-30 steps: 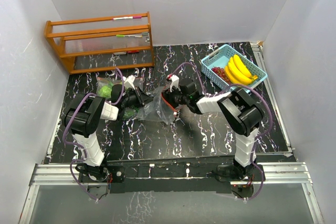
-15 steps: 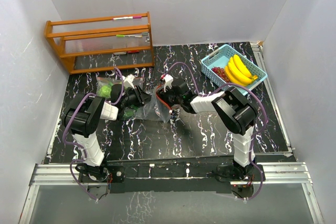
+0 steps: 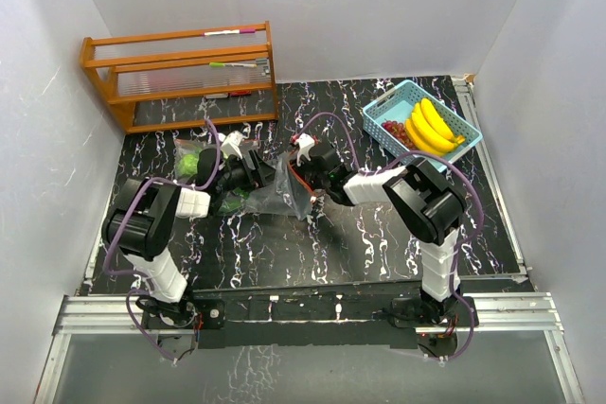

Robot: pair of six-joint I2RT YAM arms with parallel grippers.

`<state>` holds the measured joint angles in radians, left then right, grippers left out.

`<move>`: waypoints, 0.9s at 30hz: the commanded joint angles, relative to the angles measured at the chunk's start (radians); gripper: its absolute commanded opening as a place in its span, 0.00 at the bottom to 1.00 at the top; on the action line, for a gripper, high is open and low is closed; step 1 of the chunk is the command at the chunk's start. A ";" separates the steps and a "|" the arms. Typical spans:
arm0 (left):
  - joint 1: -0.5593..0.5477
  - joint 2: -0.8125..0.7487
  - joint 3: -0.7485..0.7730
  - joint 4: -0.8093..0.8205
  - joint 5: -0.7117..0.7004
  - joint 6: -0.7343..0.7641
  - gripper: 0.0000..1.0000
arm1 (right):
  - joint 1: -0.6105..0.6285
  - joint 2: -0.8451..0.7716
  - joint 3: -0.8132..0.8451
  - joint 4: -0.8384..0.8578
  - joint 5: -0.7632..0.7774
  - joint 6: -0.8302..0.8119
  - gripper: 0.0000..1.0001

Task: Open the zip-top bag and remove the fake food
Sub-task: Pick up the fake fruit from the zipper food storage bag.

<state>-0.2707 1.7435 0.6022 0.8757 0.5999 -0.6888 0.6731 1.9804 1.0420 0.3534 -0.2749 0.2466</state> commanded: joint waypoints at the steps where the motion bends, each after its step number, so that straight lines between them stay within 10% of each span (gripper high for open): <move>1: -0.006 -0.080 0.031 -0.082 0.003 0.073 0.79 | -0.029 -0.054 -0.025 -0.031 0.061 0.019 0.22; 8: -0.006 -0.116 0.034 -0.146 -0.019 0.127 0.86 | -0.083 -0.106 -0.069 -0.011 0.061 0.036 0.22; 20: -0.033 -0.012 0.008 -0.016 -0.002 0.045 0.59 | -0.112 -0.133 -0.108 0.035 0.022 0.058 0.22; 27: -0.045 0.011 0.013 0.018 0.007 0.031 0.26 | -0.112 -0.135 -0.110 0.035 0.020 0.054 0.22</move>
<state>-0.3069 1.7508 0.6067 0.8452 0.5873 -0.6544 0.5606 1.8927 0.9394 0.3454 -0.2470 0.2977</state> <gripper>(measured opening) 0.324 0.243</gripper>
